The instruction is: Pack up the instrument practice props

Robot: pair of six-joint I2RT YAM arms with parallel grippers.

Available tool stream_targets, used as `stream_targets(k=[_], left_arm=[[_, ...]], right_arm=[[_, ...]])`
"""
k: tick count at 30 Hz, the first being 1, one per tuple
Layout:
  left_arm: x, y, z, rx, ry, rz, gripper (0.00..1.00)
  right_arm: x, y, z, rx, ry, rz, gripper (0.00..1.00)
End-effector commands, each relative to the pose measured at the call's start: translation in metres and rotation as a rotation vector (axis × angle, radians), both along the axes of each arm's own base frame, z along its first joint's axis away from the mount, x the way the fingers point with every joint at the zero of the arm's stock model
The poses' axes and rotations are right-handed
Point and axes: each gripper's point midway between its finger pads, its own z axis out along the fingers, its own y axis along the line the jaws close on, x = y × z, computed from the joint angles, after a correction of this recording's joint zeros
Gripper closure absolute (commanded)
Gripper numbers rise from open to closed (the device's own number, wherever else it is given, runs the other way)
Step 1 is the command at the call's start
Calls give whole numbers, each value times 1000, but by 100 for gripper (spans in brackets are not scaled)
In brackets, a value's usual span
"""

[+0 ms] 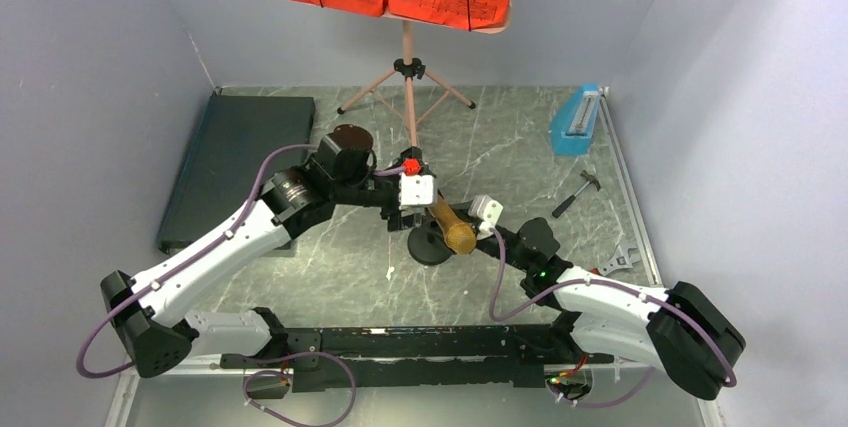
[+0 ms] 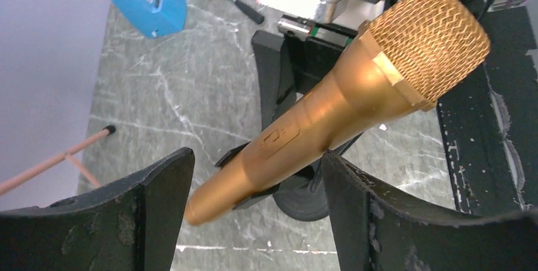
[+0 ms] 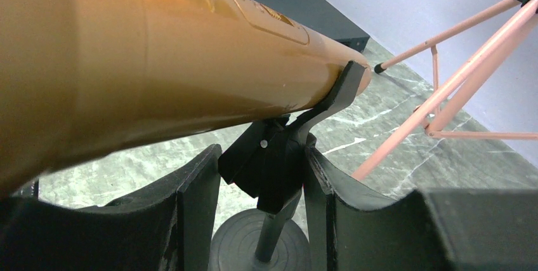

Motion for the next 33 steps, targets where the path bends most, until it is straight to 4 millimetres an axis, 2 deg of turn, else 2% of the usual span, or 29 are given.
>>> stream_targets(k=[1,6,14,16,19,21,24,27,28,30,31,33], left_arm=[[-14,-22,22,-86,-37,-144,22],[-24,-27,9,-60,0,-191,23],[-36,-39,1,-53,49,-247,30],[-39,-42,-2,-50,55,-261,37],[-39,-43,-4,-39,59,-264,60],[-39,-43,-3,-40,60,-254,73],[-37,-43,0,-59,64,-230,82],[-38,-43,1,-74,82,-201,85],[-38,-44,1,-77,83,-192,85],[-37,-44,1,-81,79,-165,86],[-36,-44,0,-81,77,-145,86],[-34,-44,0,-89,74,-112,86]], right_arm=[[-4,8,16,27,-10,48,67],[-3,9,14,24,-10,46,67],[-2,13,15,26,-17,59,67],[-1,13,16,33,-16,56,66],[2,11,18,55,-15,35,65],[4,7,21,80,-19,10,60],[9,-5,24,132,-18,-56,47],[10,-12,25,160,-24,-93,37],[11,-13,23,154,-17,-103,27],[12,-16,21,147,-13,-117,15],[12,-18,20,148,-18,-124,1],[12,-24,20,170,-30,-144,0]])
